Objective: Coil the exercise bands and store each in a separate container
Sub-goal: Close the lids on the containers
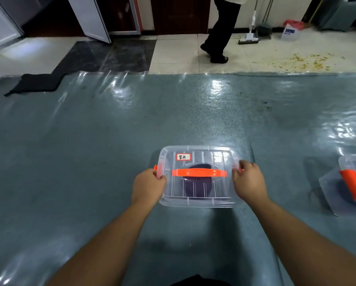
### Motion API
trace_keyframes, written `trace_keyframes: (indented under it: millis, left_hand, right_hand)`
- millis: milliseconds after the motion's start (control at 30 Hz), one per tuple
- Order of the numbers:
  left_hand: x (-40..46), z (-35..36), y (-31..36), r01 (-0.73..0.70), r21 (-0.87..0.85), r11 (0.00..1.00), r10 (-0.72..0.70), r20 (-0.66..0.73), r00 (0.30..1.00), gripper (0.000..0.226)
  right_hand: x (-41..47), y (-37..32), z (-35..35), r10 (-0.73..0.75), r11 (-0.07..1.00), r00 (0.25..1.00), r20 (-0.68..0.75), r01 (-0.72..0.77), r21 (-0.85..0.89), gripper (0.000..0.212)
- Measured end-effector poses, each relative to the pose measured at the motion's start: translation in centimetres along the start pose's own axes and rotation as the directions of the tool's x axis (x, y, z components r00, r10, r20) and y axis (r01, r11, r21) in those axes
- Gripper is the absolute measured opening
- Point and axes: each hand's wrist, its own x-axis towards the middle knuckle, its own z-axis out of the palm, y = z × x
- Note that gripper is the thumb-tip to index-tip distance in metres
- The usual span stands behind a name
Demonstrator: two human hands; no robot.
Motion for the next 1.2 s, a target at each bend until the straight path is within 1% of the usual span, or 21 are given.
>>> trace_keyframes:
  millis: [67, 167, 267, 367, 433, 533, 633, 667, 700, 767, 800, 867, 933, 1033, 1067, 1133, 1200]
  left_hand:
    - [0.2, 0.1, -0.3, 0.032, -0.034, 0.999, -0.032, 0.019, 0.999, 0.012]
    - [0.7, 0.2, -0.4, 0.122, -0.157, 0.980, -0.115, 0.054, 0.992, 0.008]
    - [1.3, 0.2, -0.4, 0.196, -0.250, 0.948, -0.164, 0.142, 0.976, 0.020]
    - [1.9, 0.2, -0.3, 0.279, -0.280, 0.918, -0.215, 0.239, 0.947, 0.027]
    - [2.3, 0.3, -0.2, 0.283, -0.291, 0.914, -0.222, 0.228, 0.948, 0.024]
    - [2.2, 0.2, 0.1, 0.233, -0.305, 0.923, -0.180, 0.193, 0.965, 0.014]
    - [1.8, 0.3, 0.3, 0.205, -0.326, 0.923, -0.153, 0.177, 0.972, 0.020]
    - [1.7, 0.3, 0.3, 0.200, -0.333, 0.922, -0.149, 0.172, 0.974, 0.022]
    - [1.6, 0.3, 0.3, 0.195, -0.337, 0.921, -0.145, 0.169, 0.975, 0.023]
    - [1.4, 0.2, 0.4, 0.188, -0.343, 0.920, -0.137, 0.169, 0.976, 0.025]
    - [1.3, 0.2, 0.4, 0.177, -0.333, 0.926, -0.127, 0.166, 0.978, 0.024]
    - [1.1, 0.3, 0.6, 0.137, -0.279, 0.950, -0.100, 0.143, 0.985, 0.018]
    - [0.9, 0.3, 0.7, 0.121, -0.260, 0.958, -0.090, 0.128, 0.988, 0.016]
    - [0.8, 0.3, 0.7, 0.119, -0.265, 0.957, -0.086, 0.133, 0.987, 0.020]
    - [0.9, 0.2, 0.7, 0.119, -0.261, 0.958, -0.086, 0.132, 0.987, 0.020]
    - [0.9, 0.2, 0.7, 0.123, -0.257, 0.959, -0.092, 0.127, 0.988, 0.020]
    - [0.9, 0.3, 0.7, 0.122, -0.258, 0.958, -0.093, 0.124, 0.988, 0.022]
  right_hand:
    - [0.1, -0.1, -0.1, 0.002, 1.000, 1.000, 0.006, -0.002, 0.027, 0.018]
    - [0.1, 0.0, -0.1, 0.031, 0.997, 0.999, -0.013, -0.030, 0.070, 0.032]
    - [-0.1, -0.1, -0.1, 0.104, 0.983, 0.994, 0.020, -0.105, 0.151, 0.038]
    - [-0.2, -0.4, -0.2, 0.174, 0.957, 0.982, 0.070, -0.186, 0.224, 0.040]
    - [0.1, -0.4, -0.2, 0.204, 0.938, 0.971, 0.120, -0.230, 0.260, 0.044]
    - [0.7, -0.4, -0.4, 0.261, 0.899, 0.947, 0.187, -0.309, 0.312, 0.057]
    - [1.1, 0.0, -0.5, 0.295, 0.878, 0.934, 0.200, -0.347, 0.328, 0.067]
    - [1.2, 0.1, -0.4, 0.304, 0.876, 0.932, 0.197, -0.355, 0.327, 0.067]
    - [1.2, 0.1, -0.3, 0.310, 0.877, 0.932, 0.189, -0.357, 0.322, 0.062]
    - [1.2, 0.2, -0.3, 0.310, 0.885, 0.935, 0.170, -0.349, 0.306, 0.037]
    - [1.2, 0.1, -0.3, 0.306, 0.890, 0.938, 0.162, -0.343, 0.302, 0.029]
    - [1.1, 0.1, -0.4, 0.294, 0.899, 0.944, 0.148, -0.326, 0.293, 0.027]
    - [1.1, -0.1, -0.5, 0.285, 0.904, 0.947, 0.149, -0.317, 0.287, 0.026]
    - [1.1, -0.2, -0.6, 0.308, 0.887, 0.940, 0.148, -0.340, 0.311, 0.044]
    - [1.1, -0.3, -0.6, 0.309, 0.892, 0.941, 0.138, -0.337, 0.302, 0.040]
    - [1.0, -0.3, -0.5, 0.288, 0.918, 0.951, 0.114, -0.308, 0.250, 0.026]
    - [0.9, -0.6, -0.4, 0.264, 0.940, 0.961, 0.084, -0.276, 0.202, 0.021]
